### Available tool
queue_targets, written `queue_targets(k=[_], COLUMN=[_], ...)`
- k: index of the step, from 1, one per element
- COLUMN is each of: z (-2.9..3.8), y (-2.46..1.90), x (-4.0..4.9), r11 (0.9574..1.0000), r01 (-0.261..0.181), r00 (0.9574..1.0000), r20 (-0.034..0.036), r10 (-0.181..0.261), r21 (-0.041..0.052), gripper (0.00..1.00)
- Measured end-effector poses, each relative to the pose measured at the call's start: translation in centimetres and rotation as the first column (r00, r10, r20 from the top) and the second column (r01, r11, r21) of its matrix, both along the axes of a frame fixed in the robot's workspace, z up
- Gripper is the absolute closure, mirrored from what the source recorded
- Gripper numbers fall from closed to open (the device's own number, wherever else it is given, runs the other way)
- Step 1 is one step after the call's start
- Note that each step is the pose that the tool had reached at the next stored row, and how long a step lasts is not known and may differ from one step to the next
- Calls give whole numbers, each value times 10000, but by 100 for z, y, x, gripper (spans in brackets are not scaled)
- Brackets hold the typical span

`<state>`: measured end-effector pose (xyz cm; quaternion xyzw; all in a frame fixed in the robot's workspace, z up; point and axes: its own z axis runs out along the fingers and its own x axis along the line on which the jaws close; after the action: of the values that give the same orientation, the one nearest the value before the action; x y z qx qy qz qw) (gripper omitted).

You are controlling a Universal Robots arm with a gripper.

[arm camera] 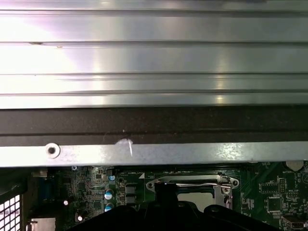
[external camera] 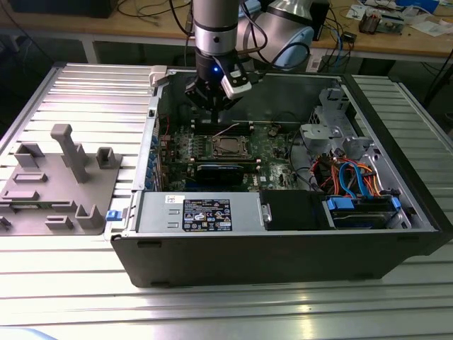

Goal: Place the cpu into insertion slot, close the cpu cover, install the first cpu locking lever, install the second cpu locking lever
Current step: 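Install the first cpu locking lever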

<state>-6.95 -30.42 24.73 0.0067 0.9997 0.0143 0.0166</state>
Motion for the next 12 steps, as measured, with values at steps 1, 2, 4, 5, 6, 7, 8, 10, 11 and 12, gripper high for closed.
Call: queue_targets(k=[1,2,4,5,6,7,8,10,11,12], z=[-2,-3,-2,-3,-4,-5,-6,-7,-8,-8], y=[0,1,0,0,0,0,1,0,1,0], x=[1,3,3,3,2,2,3,3,3,3], r11=[10000,10000,10000,10000,10000,9999,9999,9999,9999,9999], r01=[1,0,-2,-2,-52,-92,-118,-128,-128,-128], r00=[10000,10000,10000,10000,10000,10000,9999,9999,9999,9999], r20=[2,4,2,2,1,2,2,3,2,2], r10=[-1,0,2,2,52,92,118,128,128,128], r21=[-5,-25,-44,-44,-46,-45,-48,-55,-61,-64], gripper=[89,89,89,89,89,89,89,89,89,89])
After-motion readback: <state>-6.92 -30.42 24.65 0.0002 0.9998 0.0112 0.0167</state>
